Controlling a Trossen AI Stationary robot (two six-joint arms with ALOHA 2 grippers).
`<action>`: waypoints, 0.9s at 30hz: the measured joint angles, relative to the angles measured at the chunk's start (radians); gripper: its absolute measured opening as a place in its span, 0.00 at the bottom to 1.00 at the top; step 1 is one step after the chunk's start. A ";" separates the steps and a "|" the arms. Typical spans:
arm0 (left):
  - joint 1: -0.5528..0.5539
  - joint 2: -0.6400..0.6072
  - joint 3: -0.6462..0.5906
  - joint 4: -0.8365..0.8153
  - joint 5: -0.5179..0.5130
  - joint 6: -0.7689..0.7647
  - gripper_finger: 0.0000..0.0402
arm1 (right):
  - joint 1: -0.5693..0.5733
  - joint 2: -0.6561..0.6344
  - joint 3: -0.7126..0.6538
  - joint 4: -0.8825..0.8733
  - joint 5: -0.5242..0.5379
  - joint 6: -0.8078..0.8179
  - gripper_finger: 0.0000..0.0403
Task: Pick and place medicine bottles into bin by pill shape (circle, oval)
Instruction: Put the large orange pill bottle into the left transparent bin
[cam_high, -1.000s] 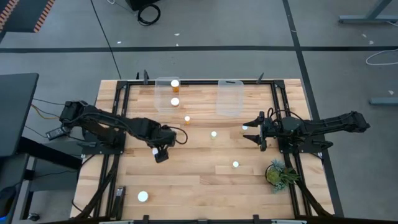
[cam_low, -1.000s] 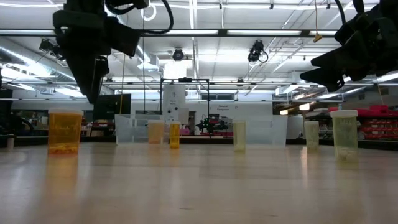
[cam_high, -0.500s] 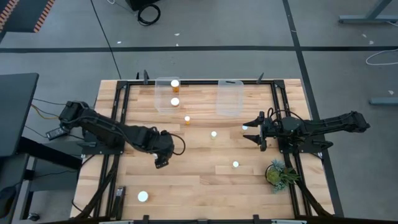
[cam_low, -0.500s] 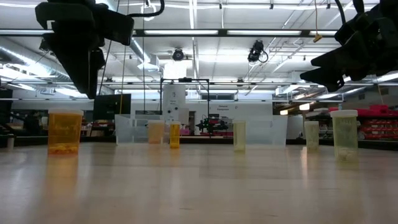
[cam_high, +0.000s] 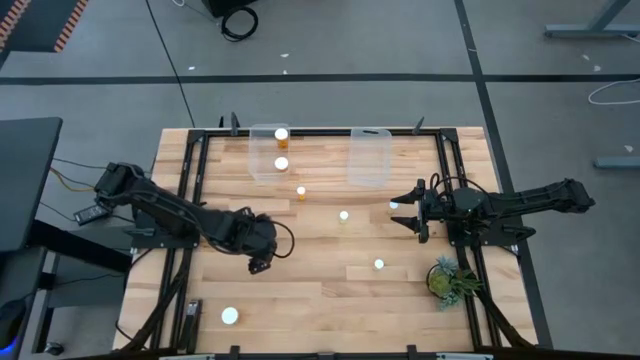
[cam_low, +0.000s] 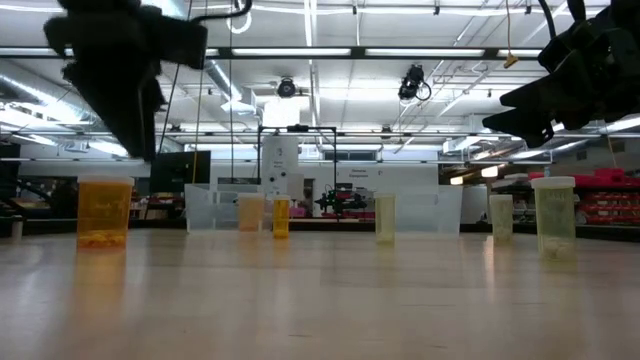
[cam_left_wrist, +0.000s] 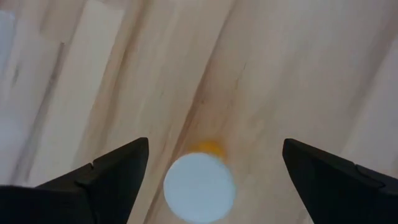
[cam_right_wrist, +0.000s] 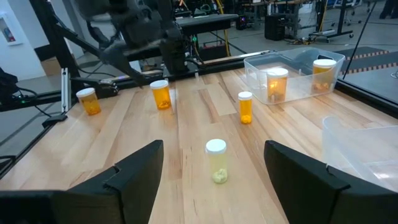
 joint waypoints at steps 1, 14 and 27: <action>0.000 0.001 -0.021 0.007 0.012 -0.002 0.95 | 0.000 0.000 0.000 0.000 0.000 0.000 0.71; 0.000 0.000 -0.150 0.118 0.066 -0.036 0.95 | 0.000 0.000 0.000 0.000 0.000 0.000 0.71; 0.000 0.000 -0.151 0.118 0.074 -0.036 0.90 | 0.000 0.000 0.000 0.000 0.000 0.000 0.71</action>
